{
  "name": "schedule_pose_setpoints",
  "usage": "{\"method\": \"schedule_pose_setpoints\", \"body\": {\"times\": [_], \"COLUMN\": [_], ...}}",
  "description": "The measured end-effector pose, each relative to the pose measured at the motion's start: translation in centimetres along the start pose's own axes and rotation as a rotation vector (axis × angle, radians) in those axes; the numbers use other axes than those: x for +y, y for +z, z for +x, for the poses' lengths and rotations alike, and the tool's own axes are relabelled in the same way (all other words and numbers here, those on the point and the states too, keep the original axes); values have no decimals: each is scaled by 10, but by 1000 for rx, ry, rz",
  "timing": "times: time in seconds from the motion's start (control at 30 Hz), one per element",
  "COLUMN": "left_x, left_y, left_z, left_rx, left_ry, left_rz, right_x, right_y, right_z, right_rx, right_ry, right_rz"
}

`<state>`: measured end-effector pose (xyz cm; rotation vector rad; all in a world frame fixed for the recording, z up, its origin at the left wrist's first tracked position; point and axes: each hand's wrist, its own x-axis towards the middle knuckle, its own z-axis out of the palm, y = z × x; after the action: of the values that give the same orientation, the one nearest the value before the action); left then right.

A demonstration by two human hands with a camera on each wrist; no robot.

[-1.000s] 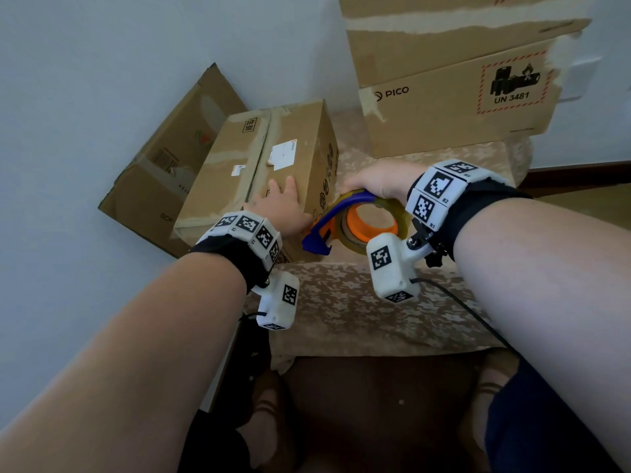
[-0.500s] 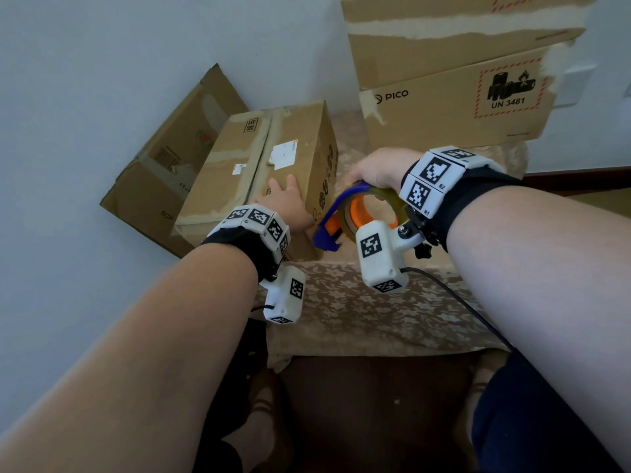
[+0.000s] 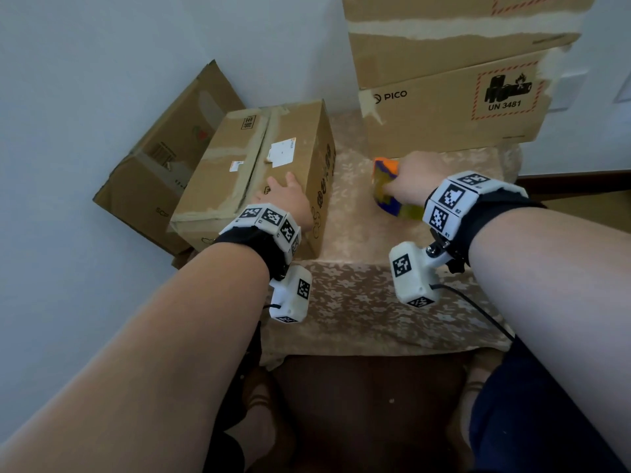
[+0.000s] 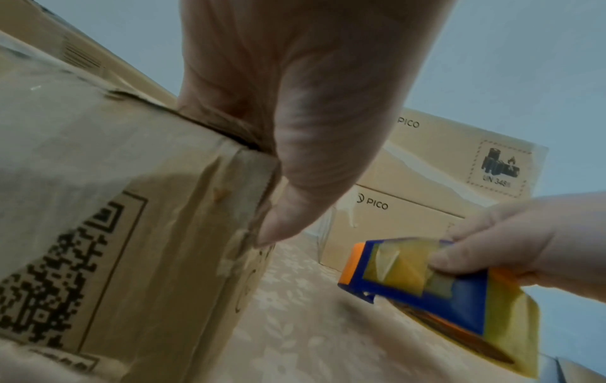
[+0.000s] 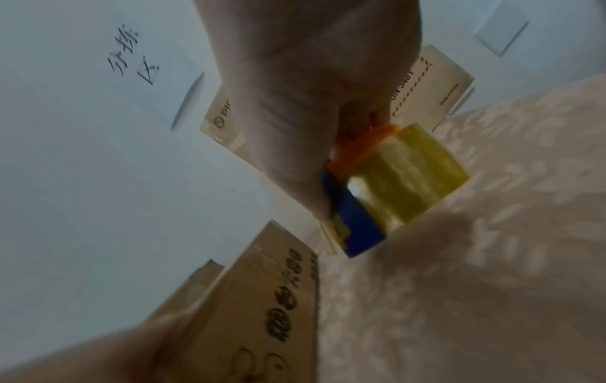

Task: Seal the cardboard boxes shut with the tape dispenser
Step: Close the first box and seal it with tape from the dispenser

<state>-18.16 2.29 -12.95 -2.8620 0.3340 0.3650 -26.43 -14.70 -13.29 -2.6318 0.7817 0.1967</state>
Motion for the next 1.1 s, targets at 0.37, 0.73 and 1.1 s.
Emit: {"method": "schedule_pose_setpoints", "body": {"times": [0.37,0.73,1.1], "left_x": [-14,-78,-99], "left_y": [-4,-10,-7], "left_z": [0,-21,-24], "left_rx": [-52,103,120], "left_ry": [146,535,655], "left_rz": [-4,174,48], "right_x": [5,-49,-110], "right_y": [30,3,18], "right_z": [2,-27,-18], "right_rx": [-232,134,-17], "right_ry": [-33,-375,-625], "right_rz": [-199,-17,-528]}}
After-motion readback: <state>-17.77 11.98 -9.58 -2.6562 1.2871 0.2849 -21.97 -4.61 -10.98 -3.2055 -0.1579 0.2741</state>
